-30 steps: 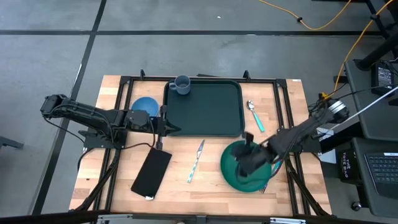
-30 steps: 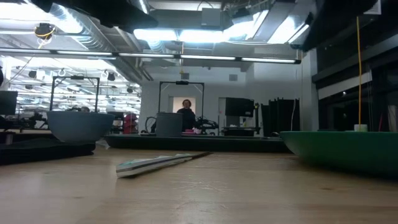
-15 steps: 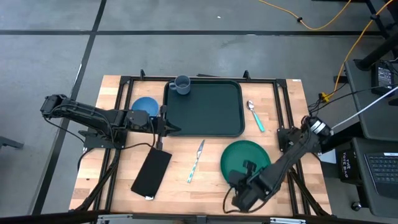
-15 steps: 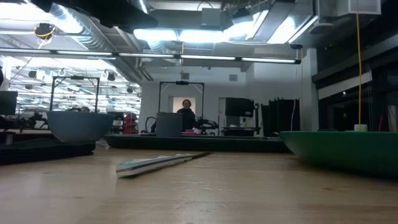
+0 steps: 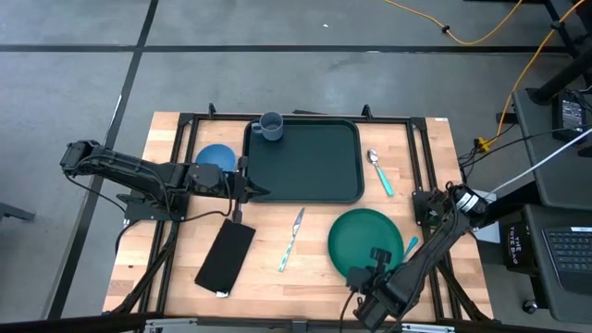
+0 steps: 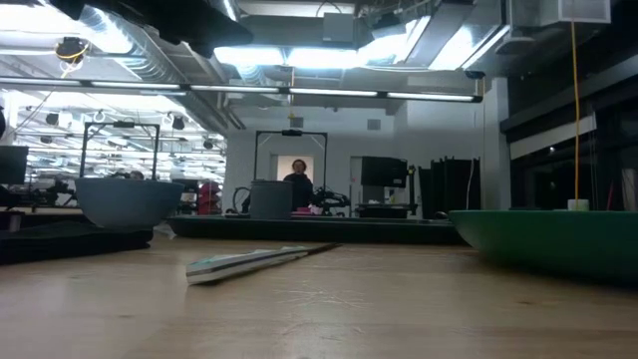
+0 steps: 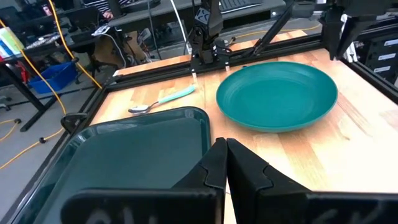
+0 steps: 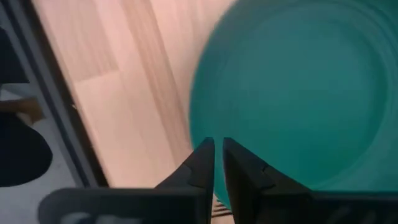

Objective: Set up tray
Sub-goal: Put the green plate on the green tray

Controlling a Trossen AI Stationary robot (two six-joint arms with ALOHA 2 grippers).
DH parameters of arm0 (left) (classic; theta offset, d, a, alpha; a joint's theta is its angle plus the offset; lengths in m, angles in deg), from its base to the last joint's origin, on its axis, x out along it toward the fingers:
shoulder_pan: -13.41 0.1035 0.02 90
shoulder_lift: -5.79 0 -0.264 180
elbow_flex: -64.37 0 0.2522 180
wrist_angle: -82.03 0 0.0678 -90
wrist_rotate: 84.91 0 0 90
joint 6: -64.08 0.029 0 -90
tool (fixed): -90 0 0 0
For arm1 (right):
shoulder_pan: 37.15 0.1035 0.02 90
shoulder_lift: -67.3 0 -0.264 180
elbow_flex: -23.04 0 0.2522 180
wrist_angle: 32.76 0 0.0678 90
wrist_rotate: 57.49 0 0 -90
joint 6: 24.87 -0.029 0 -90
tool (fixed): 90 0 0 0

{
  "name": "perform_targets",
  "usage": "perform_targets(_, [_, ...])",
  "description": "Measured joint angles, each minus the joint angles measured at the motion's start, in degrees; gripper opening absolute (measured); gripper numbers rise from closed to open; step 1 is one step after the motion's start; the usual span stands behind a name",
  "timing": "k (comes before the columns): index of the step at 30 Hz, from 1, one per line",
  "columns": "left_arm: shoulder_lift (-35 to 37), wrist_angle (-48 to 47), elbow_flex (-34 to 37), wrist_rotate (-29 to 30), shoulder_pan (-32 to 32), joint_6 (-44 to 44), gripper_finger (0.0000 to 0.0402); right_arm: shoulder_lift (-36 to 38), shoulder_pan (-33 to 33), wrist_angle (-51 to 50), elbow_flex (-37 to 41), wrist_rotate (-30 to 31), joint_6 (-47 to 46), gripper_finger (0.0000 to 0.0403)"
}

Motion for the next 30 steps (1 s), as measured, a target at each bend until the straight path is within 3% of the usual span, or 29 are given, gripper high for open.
perform_targets(11, [0.00,-0.02,0.00,0.00,0.02,0.00,0.0002,0.00,0.17,1.14,0.02,-0.82,-4.41,0.0102])
perform_targets(16, [0.00,-0.02,0.00,0.48,0.02,0.96,0.0005,0.02,1.37,1.87,1.25,2.35,-5.96,0.0132])
perform_targets(20, [0.00,-0.12,0.00,0.53,0.00,0.94,0.0002,0.04,3.26,4.45,5.62,5.86,-9.72,0.0137])
perform_targets(24, [0.00,-0.86,0.01,0.50,0.02,0.95,0.0001,-0.04,4.66,9.48,10.42,5.44,-10.29,0.0137])
perform_targets(30, [-0.02,-0.92,0.02,0.48,0.00,0.94,0.0005,0.00,4.44,10.77,11.32,5.72,-9.00,0.0137])
